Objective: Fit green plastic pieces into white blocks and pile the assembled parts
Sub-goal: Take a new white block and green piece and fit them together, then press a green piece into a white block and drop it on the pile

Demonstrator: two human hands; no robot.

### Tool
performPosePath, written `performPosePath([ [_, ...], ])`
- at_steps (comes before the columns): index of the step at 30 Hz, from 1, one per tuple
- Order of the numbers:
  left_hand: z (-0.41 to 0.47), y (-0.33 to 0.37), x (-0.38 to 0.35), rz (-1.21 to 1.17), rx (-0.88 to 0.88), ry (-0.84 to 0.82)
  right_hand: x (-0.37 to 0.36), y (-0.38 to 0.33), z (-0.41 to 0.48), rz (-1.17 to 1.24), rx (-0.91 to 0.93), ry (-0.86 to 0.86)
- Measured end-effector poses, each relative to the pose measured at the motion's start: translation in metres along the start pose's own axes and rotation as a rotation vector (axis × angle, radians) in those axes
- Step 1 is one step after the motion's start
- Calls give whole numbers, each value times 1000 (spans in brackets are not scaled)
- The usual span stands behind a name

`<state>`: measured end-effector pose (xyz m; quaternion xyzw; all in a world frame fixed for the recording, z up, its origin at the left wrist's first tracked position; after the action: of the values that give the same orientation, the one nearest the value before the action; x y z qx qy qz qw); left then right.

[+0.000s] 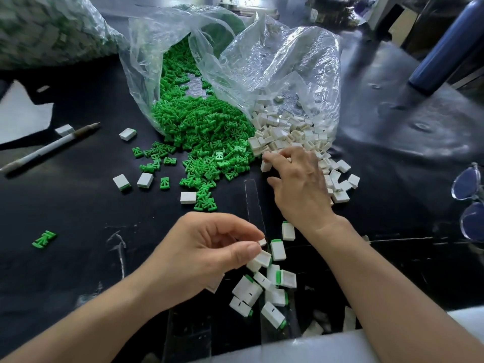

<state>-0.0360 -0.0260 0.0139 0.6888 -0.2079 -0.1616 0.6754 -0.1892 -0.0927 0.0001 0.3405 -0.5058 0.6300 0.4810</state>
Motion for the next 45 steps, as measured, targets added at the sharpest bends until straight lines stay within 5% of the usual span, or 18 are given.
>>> performPosePath([
  [8,2,-5,12,69,30,189,4,1,0,244,0,27],
  [13,3,-10,29,107,36,385,5,-20,-12,788,6,-197],
  [20,4,-5,27,49,33,360,6,-47,-26,1000,146,-362],
  [26,3,-8,24,109,40,321,6,-37,-16,536,157,-93],
  [33,4,-10,21,113,61,294,-14,-42,-7,51,301,-249],
  [45,4,-11,20,129,91,273,-24,-61,14,-188,442,-371],
])
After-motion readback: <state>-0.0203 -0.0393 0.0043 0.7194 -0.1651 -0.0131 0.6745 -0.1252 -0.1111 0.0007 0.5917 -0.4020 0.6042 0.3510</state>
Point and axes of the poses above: each hand's wrist, its own z-axis towards the middle knuckle, its own x-axis out of the back of the hand, y = z × x, the point moved 5 cm from there along z, towards the middle knuckle, and after that the axes turned 3 degrees about -x, right-handed, at the moved point
